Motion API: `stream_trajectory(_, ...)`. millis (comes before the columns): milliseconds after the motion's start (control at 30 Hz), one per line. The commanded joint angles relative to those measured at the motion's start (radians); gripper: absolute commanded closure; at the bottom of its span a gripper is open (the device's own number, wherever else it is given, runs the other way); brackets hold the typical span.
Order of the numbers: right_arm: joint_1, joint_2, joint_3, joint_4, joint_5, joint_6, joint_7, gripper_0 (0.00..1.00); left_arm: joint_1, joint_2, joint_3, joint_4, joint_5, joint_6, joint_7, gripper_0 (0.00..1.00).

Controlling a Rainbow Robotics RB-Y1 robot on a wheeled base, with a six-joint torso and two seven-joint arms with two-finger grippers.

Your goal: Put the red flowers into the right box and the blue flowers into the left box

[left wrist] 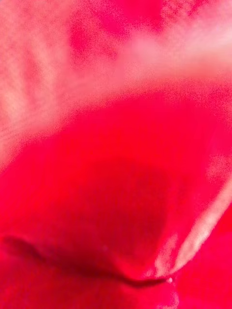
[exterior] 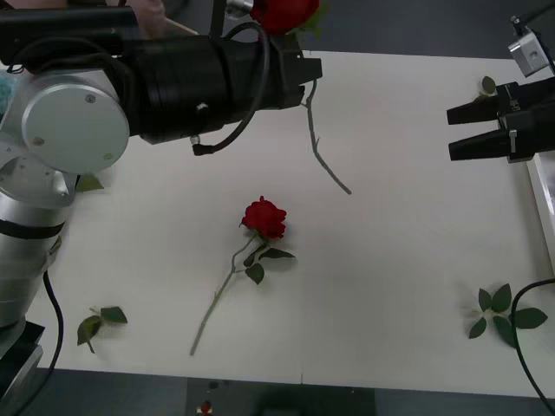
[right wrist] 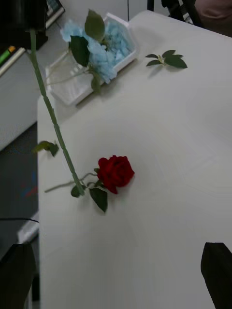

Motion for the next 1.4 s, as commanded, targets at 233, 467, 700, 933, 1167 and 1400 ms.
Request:
stream_trajectory(233, -0.011, 0.017, 0.055, 0.083, -0.194, -0.022, -0.134, 0.00, -0.154, -0.068, -0.045, 0.145, 0.009, -0.126, 0.037, 1.00)
stream_trajectory(467, -0.043, 0.062, 0.113, 0.083, -0.195, -0.087, -0.154, 0.00, -0.227, -0.099, -0.115, 0.252, 0.037, -0.209, 0.034, 1.00)
stream_trajectory(700, -0.077, 0.095, 0.185, 0.083, -0.195, -0.176, -0.169, 0.00, -0.232, -0.110, -0.123, 0.258, 0.047, -0.209, 0.036, 1.00)
stream_trajectory(933, -0.098, 0.120, 0.234, 0.083, -0.195, -0.243, -0.183, 0.00, -0.232, -0.111, -0.129, 0.257, 0.040, -0.208, 0.028, 1.00)
stream_trajectory(1167, -0.108, 0.126, 0.236, 0.083, -0.195, -0.245, -0.197, 0.88, -0.232, -0.111, -0.129, 0.257, 0.040, -0.208, 0.028, 1.00)
stream_trajectory(1400, -0.106, 0.126, 0.231, 0.083, -0.197, -0.245, -0.208, 1.00, -0.232, -0.111, -0.129, 0.257, 0.040, -0.208, 0.028, 1.00)
